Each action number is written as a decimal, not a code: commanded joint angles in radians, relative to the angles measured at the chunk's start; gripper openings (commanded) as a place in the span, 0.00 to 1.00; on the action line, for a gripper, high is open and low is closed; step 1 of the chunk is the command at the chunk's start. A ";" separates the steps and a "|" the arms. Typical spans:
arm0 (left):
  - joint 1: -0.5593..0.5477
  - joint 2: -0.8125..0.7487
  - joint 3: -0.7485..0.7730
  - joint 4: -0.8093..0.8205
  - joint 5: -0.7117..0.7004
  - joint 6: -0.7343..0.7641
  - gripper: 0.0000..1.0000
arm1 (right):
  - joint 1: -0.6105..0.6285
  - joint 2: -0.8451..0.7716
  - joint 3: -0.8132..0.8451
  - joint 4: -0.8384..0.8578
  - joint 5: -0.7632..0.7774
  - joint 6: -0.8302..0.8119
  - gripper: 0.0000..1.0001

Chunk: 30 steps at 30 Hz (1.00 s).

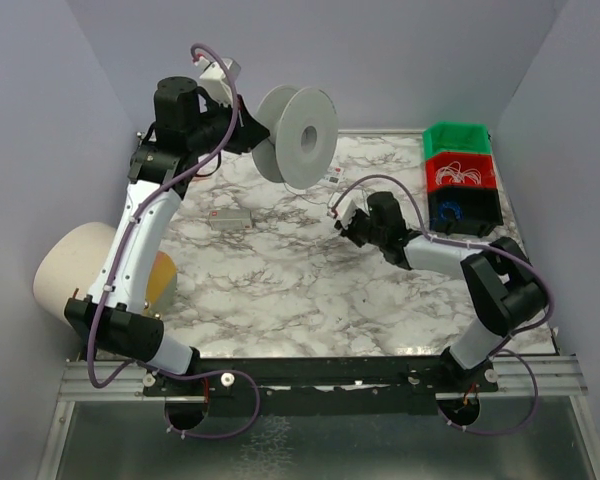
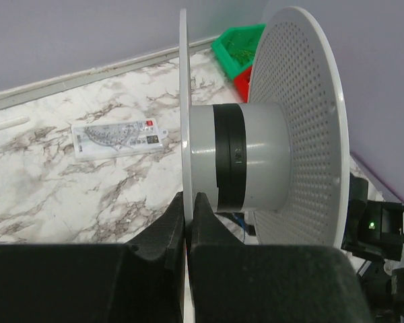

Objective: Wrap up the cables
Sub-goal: Wrap the cable around the cable reel.

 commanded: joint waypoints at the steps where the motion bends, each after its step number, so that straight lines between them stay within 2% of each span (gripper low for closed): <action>1: 0.004 -0.027 -0.041 -0.001 0.080 0.031 0.00 | -0.082 -0.047 0.048 -0.058 0.023 0.056 0.11; 2: 0.004 -0.026 -0.049 -0.020 0.105 0.055 0.00 | -0.108 -0.050 0.073 -0.099 -0.001 0.073 0.02; 3: 0.004 -0.024 -0.058 -0.040 0.135 0.079 0.00 | -0.133 -0.050 0.097 -0.131 -0.010 0.093 0.01; 6: 0.004 -0.031 -0.103 -0.078 0.196 0.135 0.00 | -0.191 -0.053 0.158 -0.215 -0.043 0.113 0.01; 9: -0.001 -0.048 -0.154 -0.083 0.220 0.181 0.00 | -0.204 -0.049 0.212 -0.271 -0.002 0.121 0.01; 16: -0.034 -0.060 -0.199 -0.137 0.174 0.283 0.00 | -0.227 -0.007 0.390 -0.458 0.086 0.186 0.01; 22: -0.116 -0.066 -0.233 -0.155 0.000 0.344 0.00 | -0.248 0.029 0.579 -0.663 0.029 0.207 0.01; 26: -0.203 -0.065 -0.268 -0.133 -0.227 0.364 0.00 | -0.245 0.016 0.700 -0.815 -0.167 0.257 0.01; 30: -0.229 -0.040 -0.295 -0.085 -0.381 0.327 0.00 | -0.235 -0.001 0.780 -0.878 -0.334 0.360 0.01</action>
